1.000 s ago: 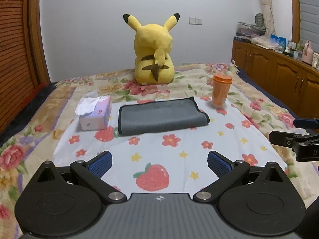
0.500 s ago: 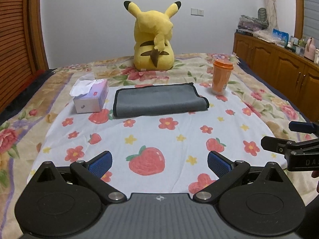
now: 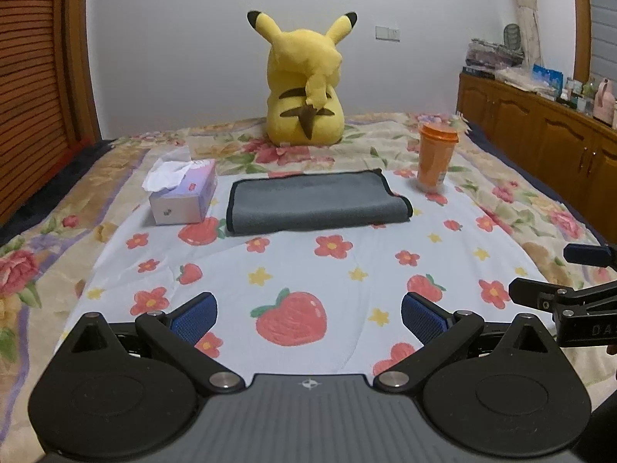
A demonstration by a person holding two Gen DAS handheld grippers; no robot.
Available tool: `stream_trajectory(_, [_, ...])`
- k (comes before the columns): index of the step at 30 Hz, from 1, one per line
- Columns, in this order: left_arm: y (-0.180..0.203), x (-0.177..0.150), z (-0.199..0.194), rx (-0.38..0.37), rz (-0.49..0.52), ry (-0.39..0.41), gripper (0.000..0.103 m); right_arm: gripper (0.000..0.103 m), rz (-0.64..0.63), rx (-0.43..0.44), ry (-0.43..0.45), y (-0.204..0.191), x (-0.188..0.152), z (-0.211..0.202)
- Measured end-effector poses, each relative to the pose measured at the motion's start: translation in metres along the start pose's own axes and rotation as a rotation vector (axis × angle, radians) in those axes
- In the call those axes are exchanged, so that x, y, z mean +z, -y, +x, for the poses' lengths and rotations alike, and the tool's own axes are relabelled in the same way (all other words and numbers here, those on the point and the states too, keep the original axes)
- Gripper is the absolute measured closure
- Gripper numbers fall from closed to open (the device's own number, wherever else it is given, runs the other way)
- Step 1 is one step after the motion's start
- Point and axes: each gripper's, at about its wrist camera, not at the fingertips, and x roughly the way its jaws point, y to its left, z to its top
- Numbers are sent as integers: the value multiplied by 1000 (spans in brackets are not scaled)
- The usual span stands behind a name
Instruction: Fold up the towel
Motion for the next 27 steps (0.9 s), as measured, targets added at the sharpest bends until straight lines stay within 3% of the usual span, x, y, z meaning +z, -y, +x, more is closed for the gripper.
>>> stream_trajectory(27, [6, 2, -23, 29, 47, 173, 0, 0, 41, -40, 123, 10, 2, -15])
